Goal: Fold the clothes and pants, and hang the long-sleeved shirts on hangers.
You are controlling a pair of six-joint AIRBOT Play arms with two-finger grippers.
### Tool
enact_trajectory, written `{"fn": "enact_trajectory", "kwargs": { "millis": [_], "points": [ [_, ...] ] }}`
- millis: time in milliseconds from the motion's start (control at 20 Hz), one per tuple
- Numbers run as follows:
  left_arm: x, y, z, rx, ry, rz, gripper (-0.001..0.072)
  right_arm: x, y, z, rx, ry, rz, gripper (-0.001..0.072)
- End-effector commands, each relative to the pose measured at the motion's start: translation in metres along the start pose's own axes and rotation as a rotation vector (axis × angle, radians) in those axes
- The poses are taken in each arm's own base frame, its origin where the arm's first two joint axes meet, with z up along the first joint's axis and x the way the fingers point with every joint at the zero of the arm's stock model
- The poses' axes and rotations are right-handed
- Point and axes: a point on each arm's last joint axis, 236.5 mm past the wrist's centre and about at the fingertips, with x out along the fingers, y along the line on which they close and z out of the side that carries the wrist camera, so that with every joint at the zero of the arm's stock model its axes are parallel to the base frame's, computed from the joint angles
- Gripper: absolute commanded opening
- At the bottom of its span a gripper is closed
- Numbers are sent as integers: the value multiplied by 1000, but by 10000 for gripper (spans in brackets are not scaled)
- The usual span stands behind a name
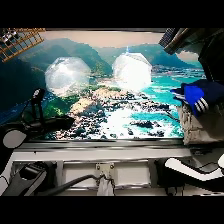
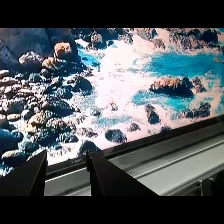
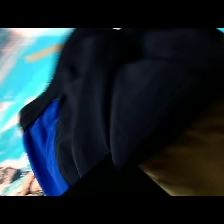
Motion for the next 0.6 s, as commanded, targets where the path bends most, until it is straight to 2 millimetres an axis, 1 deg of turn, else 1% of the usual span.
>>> {"fn": "enact_trajectory", "kwargs": {
  "millis": [0,100,250,350,400,450,550],
  "points": [
    [0,0,1,0,-7,-1,279,-4,-47,-20,86,46,-82,41],
    [0,0,2,0,-7,-1,279,6,-61,-41,93,114,-106,43],
    [0,0,1,0,-6,-1,280,18,-96,-76,89,231,-234,44],
    [0,0,1,0,-6,-1,279,20,-114,-99,101,307,-304,44],
    [0,0,1,0,-6,-1,279,20,-123,-106,107,332,-344,44],
    [0,0,1,0,-6,-1,279,18,-132,-110,115,341,-387,44],
    [0,0,1,0,-7,-1,279,15,-142,-110,106,339,-431,44]
  ]
}}
